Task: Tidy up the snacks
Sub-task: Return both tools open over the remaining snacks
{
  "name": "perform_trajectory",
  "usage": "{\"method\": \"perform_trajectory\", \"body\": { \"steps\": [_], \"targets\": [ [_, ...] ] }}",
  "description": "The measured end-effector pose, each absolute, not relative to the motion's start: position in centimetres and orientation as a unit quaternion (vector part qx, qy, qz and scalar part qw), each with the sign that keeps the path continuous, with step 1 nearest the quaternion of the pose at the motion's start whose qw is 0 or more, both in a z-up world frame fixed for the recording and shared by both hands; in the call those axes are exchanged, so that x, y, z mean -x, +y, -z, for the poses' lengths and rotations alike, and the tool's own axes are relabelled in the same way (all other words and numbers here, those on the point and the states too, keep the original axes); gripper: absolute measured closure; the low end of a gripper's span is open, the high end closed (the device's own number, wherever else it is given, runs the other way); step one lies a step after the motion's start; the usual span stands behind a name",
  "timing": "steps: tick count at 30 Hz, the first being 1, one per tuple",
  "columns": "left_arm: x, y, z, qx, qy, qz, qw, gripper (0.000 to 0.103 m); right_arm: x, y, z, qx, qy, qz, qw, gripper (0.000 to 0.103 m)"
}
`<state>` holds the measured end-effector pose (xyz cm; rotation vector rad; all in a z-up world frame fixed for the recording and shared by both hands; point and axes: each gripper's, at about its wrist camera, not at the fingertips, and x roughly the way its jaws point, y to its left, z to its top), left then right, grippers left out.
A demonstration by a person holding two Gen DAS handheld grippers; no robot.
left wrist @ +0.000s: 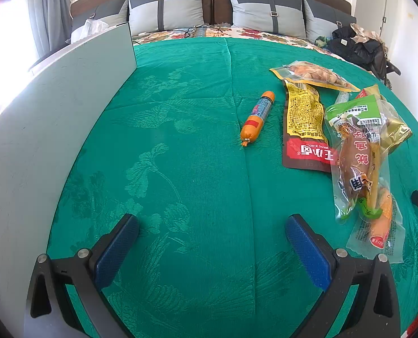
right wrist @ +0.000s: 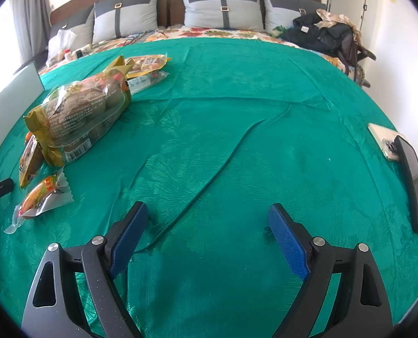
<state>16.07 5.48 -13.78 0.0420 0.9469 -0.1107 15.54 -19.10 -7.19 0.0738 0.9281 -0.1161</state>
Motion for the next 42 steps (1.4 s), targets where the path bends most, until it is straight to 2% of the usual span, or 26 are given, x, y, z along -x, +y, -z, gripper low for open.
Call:
{"method": "perform_trajectory", "body": {
  "steps": [42],
  "targets": [
    [-16.01, 5.5, 13.8, -0.02, 0.455, 0.053, 0.889, 0.0, -15.62, -19.24, 7.25, -0.04, 0.45, 0.058, 0.89, 0.01]
  ]
}}
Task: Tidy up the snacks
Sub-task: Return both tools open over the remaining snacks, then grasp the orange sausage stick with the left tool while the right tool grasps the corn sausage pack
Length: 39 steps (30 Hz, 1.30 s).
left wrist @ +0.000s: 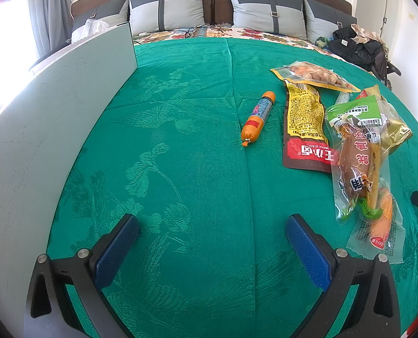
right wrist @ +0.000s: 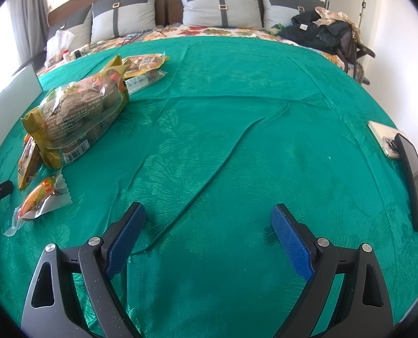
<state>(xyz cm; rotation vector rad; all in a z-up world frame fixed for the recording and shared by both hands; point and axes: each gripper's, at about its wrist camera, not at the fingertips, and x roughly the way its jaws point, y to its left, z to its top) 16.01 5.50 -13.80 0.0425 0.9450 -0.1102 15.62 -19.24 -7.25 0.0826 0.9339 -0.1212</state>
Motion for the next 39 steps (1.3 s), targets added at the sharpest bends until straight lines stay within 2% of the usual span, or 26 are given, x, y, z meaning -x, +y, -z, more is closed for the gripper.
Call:
{"method": "perform_trajectory", "body": {
  "steps": [10, 17, 19, 21, 22, 23, 24, 25, 26, 27, 30, 37, 39],
  "targets": [
    [-16.5, 5.6, 13.7, -0.027, 0.468, 0.063, 0.881, 0.0, -15.6, -19.2, 7.2, -0.04, 0.45, 0.058, 0.89, 0.009],
    [-21.2, 3.8, 12.1, -0.057, 0.486, 0.089, 0.867, 0.002, -15.6, -19.3, 7.2, -0.04, 0.45, 0.058, 0.89, 0.009],
    [-23.2, 2.7, 11.8, -0.068, 0.49, 0.094, 0.864, 0.007, -15.6, -19.3, 7.2, -0.04, 0.45, 0.058, 0.89, 0.009],
    [-25.1, 1.6, 11.8, -0.078, 0.498, 0.1, 0.858, 0.02, -15.6, -19.3, 7.2, -0.04, 0.45, 0.058, 0.89, 0.009],
    [-26.0, 1.1, 11.9, -0.081, 0.503, 0.101, 0.855, 0.023, -15.6, -19.3, 7.2, -0.04, 0.45, 0.058, 0.89, 0.009],
    [-26.7, 0.8, 12.0, -0.081, 0.505, 0.097, 0.854, 0.031, -15.6, -19.3, 7.2, -0.04, 0.45, 0.058, 0.89, 0.009],
    [-27.4, 0.6, 12.2, -0.074, 0.514, 0.101, 0.849, 0.043, -15.6, -19.3, 7.2, -0.04, 0.45, 0.058, 0.89, 0.009],
    [-27.8, 0.7, 12.1, -0.055, 0.514, 0.112, 0.849, 0.051, -15.6, -19.3, 7.2, -0.04, 0.45, 0.058, 0.89, 0.009],
    [-28.1, 0.8, 12.0, -0.043, 0.513, 0.114, 0.85, 0.074, -15.7, -19.3, 7.2, -0.04, 0.45, 0.058, 0.89, 0.009],
    [-28.1, 1.0, 11.9, -0.041, 0.514, 0.106, 0.85, 0.087, -15.7, -19.3, 7.2, -0.041, 0.45, 0.058, 0.89, 0.009],
    [-26.9, 2.2, 11.9, -0.008, 0.517, 0.111, 0.849, 0.087, -15.7, -19.3, 7.2, -0.04, 0.45, 0.058, 0.89, 0.009],
    [-18.7, 5.4, 11.9, -0.005, 0.525, 0.111, 0.844, 0.087, -15.7, -19.3, 7.2, -0.041, 0.45, 0.059, 0.89, 0.009],
    [-16.9, 5.7, 12.0, -0.017, 0.519, 0.109, 0.848, 0.081, -15.7, -19.3, 7.2, -0.041, 0.45, 0.059, 0.89, 0.009]
  ]
}}
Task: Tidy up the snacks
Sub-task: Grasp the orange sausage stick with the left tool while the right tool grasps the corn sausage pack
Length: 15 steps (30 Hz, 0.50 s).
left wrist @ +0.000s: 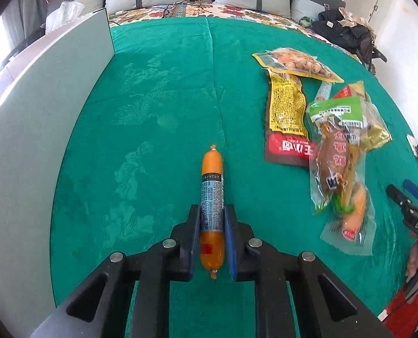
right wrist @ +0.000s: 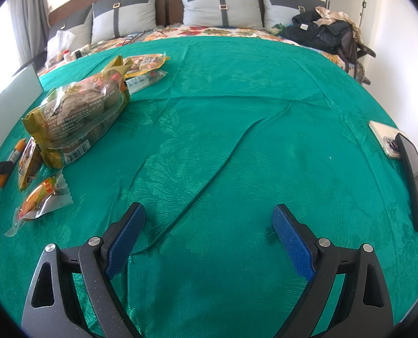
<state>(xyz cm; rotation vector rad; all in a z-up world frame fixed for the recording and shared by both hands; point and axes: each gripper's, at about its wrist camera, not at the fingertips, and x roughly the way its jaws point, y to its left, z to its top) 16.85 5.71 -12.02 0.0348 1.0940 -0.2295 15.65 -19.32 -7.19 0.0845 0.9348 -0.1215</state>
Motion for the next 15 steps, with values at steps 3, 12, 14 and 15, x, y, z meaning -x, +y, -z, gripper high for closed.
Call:
{"method": "perform_trajectory", "body": {
  "steps": [3, 12, 14, 15],
  "targets": [
    [-15.8, 5.5, 12.4, -0.041, 0.503, 0.094, 0.858, 0.03, -15.6, -19.3, 7.2, -0.041, 0.45, 0.058, 0.89, 0.009],
    [-16.3, 6.4, 13.8, -0.028, 0.459, 0.05, 0.886, 0.001, -15.6, -19.3, 7.2, -0.041, 0.45, 0.058, 0.89, 0.009],
    [-16.4, 6.6, 13.9, -0.026, 0.459, 0.05, 0.887, 0.0, -15.6, -19.3, 7.2, -0.04, 0.449, 0.057, 0.891, 0.009],
    [-16.4, 6.6, 13.9, -0.025, 0.458, 0.05, 0.887, 0.0, -15.6, -19.3, 7.2, -0.04, 0.449, 0.057, 0.891, 0.009]
  ]
}}
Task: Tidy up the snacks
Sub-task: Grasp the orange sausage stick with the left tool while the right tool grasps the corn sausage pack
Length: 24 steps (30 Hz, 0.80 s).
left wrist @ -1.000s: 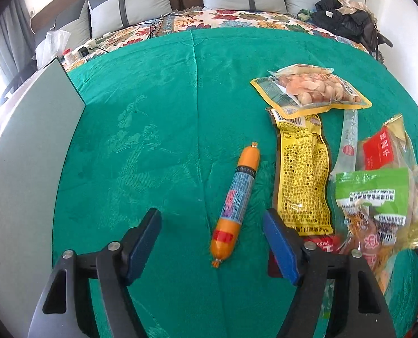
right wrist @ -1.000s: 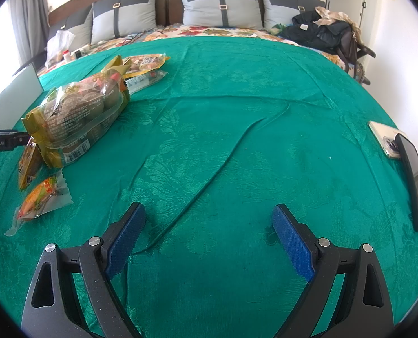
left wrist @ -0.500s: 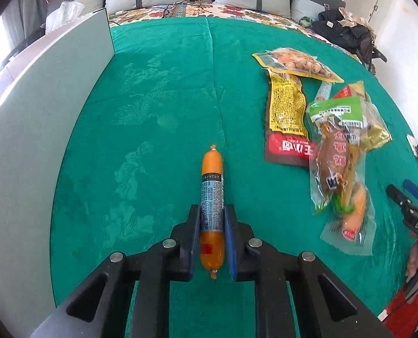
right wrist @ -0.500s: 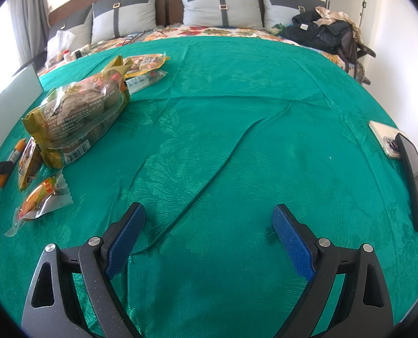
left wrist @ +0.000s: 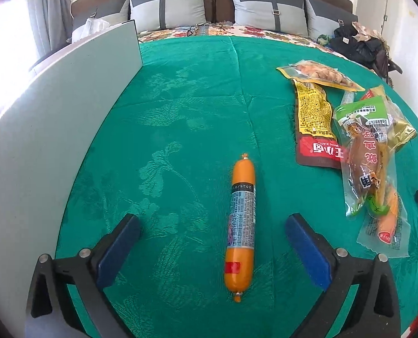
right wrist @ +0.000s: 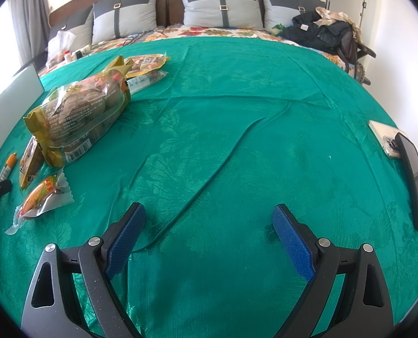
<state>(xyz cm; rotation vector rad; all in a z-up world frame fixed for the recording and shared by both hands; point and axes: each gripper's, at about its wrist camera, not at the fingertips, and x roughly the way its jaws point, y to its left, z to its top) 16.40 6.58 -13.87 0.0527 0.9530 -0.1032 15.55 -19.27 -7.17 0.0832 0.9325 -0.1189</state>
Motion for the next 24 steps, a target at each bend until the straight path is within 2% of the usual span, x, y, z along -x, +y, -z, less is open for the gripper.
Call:
{"method": "perform_trajectory", "body": {
  "steps": [14, 18, 21, 24],
  "targets": [
    [-16.4, 6.5, 14.0, -0.024, 0.457, 0.048, 0.888, 0.0, -14.2, -18.0, 6.6, -0.057, 0.451, 0.044, 0.89, 0.011],
    [-16.3, 6.6, 13.8, -0.022, 0.457, 0.048, 0.888, 0.0, -12.4, -14.6, 4.6, -0.15, 0.442, -0.061, 0.882, 0.011],
    [-16.3, 6.7, 13.9, -0.022, 0.457, 0.048, 0.888, 0.0, -12.5, -9.9, 3.7, -0.156, 0.454, -0.158, 0.863, 0.012],
    [-16.3, 6.7, 13.9, -0.022, 0.457, 0.048, 0.888, 0.0, -13.3, -6.9, 3.9, -0.165, 0.468, -0.174, 0.851, 0.013]
  ]
}}
